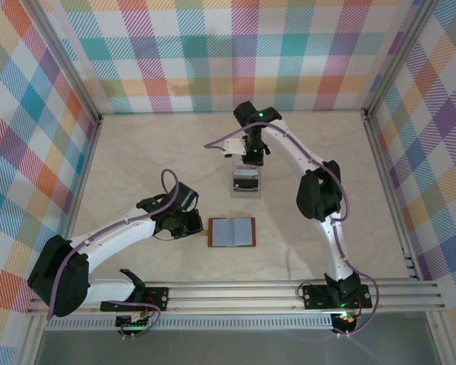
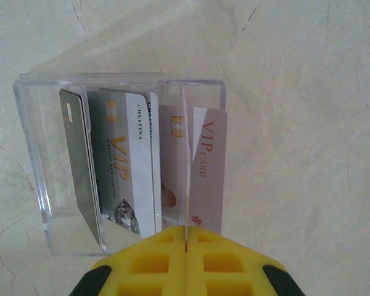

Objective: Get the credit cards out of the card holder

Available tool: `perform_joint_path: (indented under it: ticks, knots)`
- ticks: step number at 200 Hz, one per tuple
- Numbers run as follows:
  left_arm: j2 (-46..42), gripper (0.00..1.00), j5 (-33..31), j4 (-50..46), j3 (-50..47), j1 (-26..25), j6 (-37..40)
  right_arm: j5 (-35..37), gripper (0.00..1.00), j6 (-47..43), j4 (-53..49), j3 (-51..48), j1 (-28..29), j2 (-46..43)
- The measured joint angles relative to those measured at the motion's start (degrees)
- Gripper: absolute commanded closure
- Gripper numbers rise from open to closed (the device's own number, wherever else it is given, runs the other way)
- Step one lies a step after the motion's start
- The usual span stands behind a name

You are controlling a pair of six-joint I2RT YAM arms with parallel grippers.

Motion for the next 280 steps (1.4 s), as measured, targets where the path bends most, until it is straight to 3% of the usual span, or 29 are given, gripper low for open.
perform_joint_path:
  ticks: [45, 80, 170, 202, 212, 235, 262, 266, 274, 280]
  knots:
    - [0.04, 0.85, -0.02, -0.02, 0.0, 0.0, 0.0, 0.0, 0.94, 0.0, 0.68, -0.13, 0.0, 1.95]
    - [0.2, 0.85, 0.0, 0.0, 0.0, 0.0, 0.0, 0.55, 0.77, 0.09, 1.95, -0.17, 0.0, 1.99]
    - [0.59, 0.85, -0.02, 0.09, 0.0, 0.0, 0.04, 4.83, 0.72, 1.66, 8.98, -1.03, -0.55, 0.44]
    - [0.59, 0.81, -0.68, -0.13, 0.11, 0.11, 0.28, 5.6, 0.68, 3.72, 12.07, -5.75, -1.22, -3.76]
    - [0.59, 0.77, -1.14, -0.31, 0.26, 0.2, 0.63, 5.57, 0.63, 5.4, 13.38, -8.04, -1.62, -5.7]
    - [0.59, 0.51, -3.28, -0.92, 1.2, 0.28, 1.88, 5.16, 0.46, 9.51, 17.53, -14.88, -2.69, -11.32]
    - [0.59, 0.24, -7.13, -1.6, 3.21, 1.03, 4.11, 4.2, 0.06, 16.24, 25.11, -28.11, -4.7, -21.22]
    - [0.59, 0.12, -7.8, -1.66, 3.67, 1.29, 4.92, 4.15, 0.01, 17.51, 25.97, -29.88, -5.05, -22.62]
    - [0.72, 0.01, -9.25, -1.7, 4.52, 1.73, 5.6, 3.74, 0.0, 19.45, 27.96, -33.57, -5.75, -25.49]
    - [0.92, 0.0, -10.32, -1.73, 5.25, 2.08, 6.32, 3.54, 0.0, 20.98, 29.79, -36.57, -6.38, -27.71]
